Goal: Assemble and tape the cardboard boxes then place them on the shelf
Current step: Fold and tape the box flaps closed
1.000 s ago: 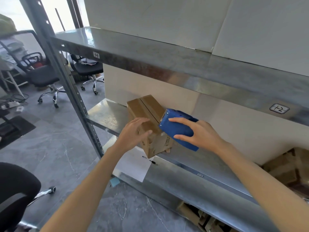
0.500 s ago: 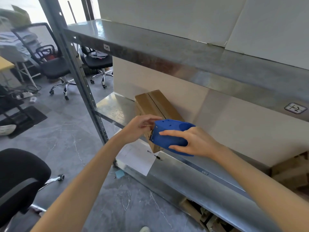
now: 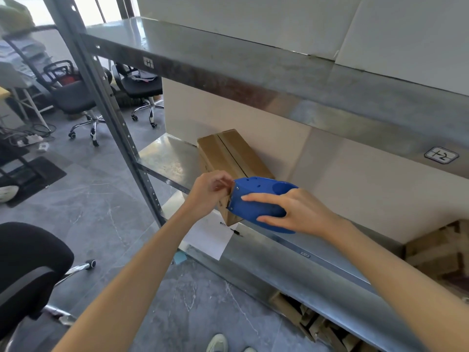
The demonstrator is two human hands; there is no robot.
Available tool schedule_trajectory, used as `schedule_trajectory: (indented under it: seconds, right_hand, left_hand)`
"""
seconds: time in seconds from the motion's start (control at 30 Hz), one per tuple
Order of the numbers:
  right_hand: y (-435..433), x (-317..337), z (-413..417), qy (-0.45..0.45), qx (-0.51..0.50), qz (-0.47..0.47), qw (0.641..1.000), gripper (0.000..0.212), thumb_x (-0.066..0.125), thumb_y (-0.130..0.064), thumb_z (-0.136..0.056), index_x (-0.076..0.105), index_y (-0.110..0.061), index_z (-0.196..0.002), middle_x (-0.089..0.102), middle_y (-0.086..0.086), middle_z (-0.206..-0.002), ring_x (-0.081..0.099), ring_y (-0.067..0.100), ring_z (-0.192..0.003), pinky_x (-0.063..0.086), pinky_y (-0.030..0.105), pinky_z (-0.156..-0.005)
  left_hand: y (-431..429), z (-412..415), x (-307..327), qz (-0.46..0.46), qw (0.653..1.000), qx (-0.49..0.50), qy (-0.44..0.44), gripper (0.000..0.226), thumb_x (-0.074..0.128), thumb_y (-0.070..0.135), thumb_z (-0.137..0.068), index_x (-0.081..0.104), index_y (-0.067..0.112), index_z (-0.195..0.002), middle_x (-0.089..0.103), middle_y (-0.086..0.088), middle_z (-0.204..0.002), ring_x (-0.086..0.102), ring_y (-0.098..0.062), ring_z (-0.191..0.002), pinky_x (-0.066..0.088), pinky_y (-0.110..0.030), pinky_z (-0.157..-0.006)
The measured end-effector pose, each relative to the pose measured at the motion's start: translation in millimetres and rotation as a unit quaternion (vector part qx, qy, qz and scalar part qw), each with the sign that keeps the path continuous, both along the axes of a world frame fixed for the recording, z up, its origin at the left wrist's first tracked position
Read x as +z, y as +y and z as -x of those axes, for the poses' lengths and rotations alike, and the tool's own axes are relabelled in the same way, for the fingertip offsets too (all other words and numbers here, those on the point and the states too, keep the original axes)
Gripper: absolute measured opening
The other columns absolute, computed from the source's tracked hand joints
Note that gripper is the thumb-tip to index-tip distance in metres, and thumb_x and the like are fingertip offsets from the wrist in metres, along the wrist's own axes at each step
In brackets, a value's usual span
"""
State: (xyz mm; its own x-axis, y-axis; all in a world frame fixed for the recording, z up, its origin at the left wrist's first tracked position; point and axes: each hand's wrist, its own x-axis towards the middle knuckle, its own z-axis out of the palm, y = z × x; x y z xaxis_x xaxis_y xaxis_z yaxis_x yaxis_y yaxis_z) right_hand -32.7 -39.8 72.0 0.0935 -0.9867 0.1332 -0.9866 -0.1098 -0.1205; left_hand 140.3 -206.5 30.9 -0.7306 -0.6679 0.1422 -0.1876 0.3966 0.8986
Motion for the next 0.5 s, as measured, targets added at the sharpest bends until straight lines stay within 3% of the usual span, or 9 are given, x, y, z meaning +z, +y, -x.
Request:
schedule_trajectory:
  seconds: [0.13,0.27,0.33,0.4,0.5]
  right_hand:
    - [5.8,2.3,6.8,0.003,0.008,-0.008,1.000,0.049,0.054,-0.047,-0.095,0.037,-0.057,-0.140,0.036,-0.001,-0.047,0.030,0.014,-0.044,0.040,0.030,-0.047]
    - [7.8,4.7,4.5,0.011,0.016,0.005,1.000,0.050,0.058,-0.045,-0.094,0.041,-0.053,-0.140,0.032,-0.002,-0.046,0.024,0.010,-0.041,0.038,0.030,-0.045]
    - [8.2,7.6,5.7,0.009,0.015,0.013,1.000,0.050,0.059,-0.044,-0.094,0.042,-0.051,-0.141,0.032,-0.002,-0.045,0.024,0.011,-0.042,0.038,0.031,-0.045]
    - [9.8,9.5,6.5,0.019,0.020,0.001,1.000,0.049,0.057,-0.044,-0.096,0.040,-0.050,-0.142,0.038,-0.001,-0.046,0.028,0.012,-0.043,0.041,0.034,-0.046]
    - [12.8,10.8,4.2,0.032,0.028,-0.014,0.999,0.049,0.055,-0.044,-0.097,0.040,-0.048,-0.143,0.036,-0.003,-0.046,0.036,0.015,-0.045,0.042,0.035,-0.047]
  left_hand:
    - [5.5,2.2,-1.7,0.026,0.999,0.031,0.002,0.024,0.059,-0.018,-0.085,0.073,0.002,-0.087,0.061,-0.004,-0.088,0.064,-0.026,-0.087,0.056,-0.037,-0.086]
    - [5.7,2.6,1.9,0.012,1.000,0.017,-0.006,0.020,0.059,-0.018,-0.085,0.072,-0.004,-0.090,0.063,-0.007,-0.115,0.062,-0.011,-0.087,0.052,-0.018,-0.083]
    - [3.8,1.3,3.6,-0.009,1.000,0.006,-0.001,0.019,0.060,-0.016,-0.085,0.072,-0.004,-0.094,0.063,-0.004,-0.120,0.063,-0.010,-0.091,0.051,-0.018,-0.085]
    - [3.7,-1.0,3.4,-0.027,1.000,-0.010,-0.004,0.019,0.064,-0.013,-0.085,0.073,-0.001,-0.096,0.066,-0.005,-0.116,0.063,-0.012,-0.099,0.051,-0.021,-0.090]
    - [8.8,-2.6,1.0,-0.045,0.999,-0.016,-0.012,0.025,0.064,-0.012,-0.084,0.071,0.010,-0.093,0.070,-0.005,-0.101,0.065,-0.007,-0.094,0.051,-0.018,-0.086]
